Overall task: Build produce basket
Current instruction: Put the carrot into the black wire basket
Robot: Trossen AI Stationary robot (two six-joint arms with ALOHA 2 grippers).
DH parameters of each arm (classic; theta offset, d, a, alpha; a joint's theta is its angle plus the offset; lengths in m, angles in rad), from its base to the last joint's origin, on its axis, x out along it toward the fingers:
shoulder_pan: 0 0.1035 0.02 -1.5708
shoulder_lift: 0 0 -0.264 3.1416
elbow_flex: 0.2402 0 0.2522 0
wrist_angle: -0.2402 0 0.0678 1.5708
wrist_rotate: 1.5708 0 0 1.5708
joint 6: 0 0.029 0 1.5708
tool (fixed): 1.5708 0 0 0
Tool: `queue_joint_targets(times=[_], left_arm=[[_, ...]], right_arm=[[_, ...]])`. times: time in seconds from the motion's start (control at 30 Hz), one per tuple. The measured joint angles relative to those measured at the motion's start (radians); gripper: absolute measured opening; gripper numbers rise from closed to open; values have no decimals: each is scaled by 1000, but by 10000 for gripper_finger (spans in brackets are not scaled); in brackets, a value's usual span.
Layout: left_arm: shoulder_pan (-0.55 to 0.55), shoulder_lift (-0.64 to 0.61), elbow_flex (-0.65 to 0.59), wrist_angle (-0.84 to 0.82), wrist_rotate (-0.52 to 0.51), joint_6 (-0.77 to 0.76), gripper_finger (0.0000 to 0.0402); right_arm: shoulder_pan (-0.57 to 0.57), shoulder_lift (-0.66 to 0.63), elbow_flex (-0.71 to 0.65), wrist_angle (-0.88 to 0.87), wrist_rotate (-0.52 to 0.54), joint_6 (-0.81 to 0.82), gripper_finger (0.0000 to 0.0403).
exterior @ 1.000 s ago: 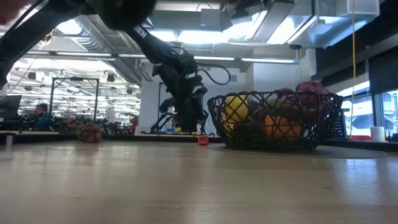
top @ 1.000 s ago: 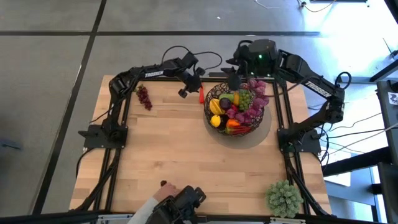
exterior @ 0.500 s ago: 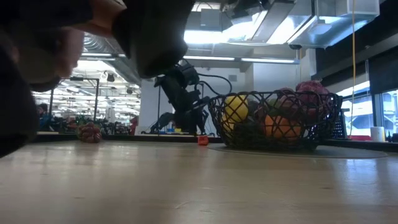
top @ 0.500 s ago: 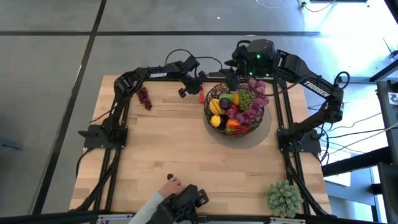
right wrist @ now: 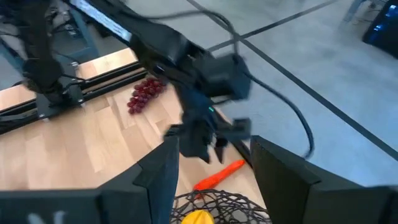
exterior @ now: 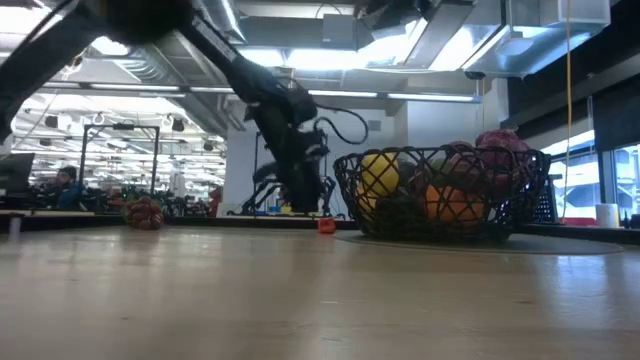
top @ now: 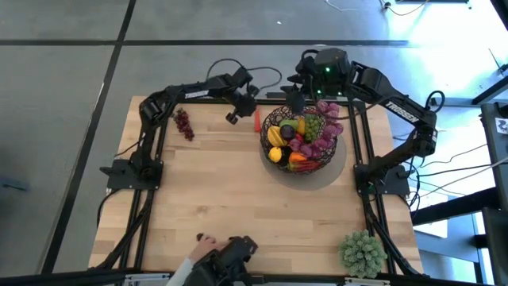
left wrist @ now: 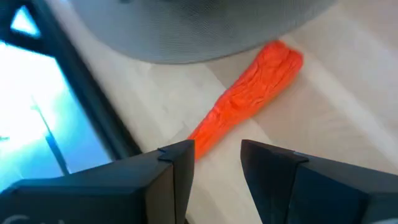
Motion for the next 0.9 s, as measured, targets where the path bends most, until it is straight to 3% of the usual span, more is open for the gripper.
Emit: queue_joint_targets(times=[0.17, 0.33, 0.47, 0.73, 0.9], left_arm=[[22, -97, 0, -125, 26, -233, 121], [38, -193, 0, -234, 200, -499, 121], [26, -268, 0, -297, 226, -662, 121], [22, -435, 0, -408, 267, -764, 121], [25, -507, 0, -449, 267, -769, 121]], right_arm=[[-32, 5, 0, 1, -56, -21, 193], [-37, 46, 0, 1, -76, -101, 193], [-38, 108, 0, 0, -69, -137, 193], [-56, 285, 1, 11, -68, -122, 193], [-58, 406, 3, 127, -65, -133, 193]])
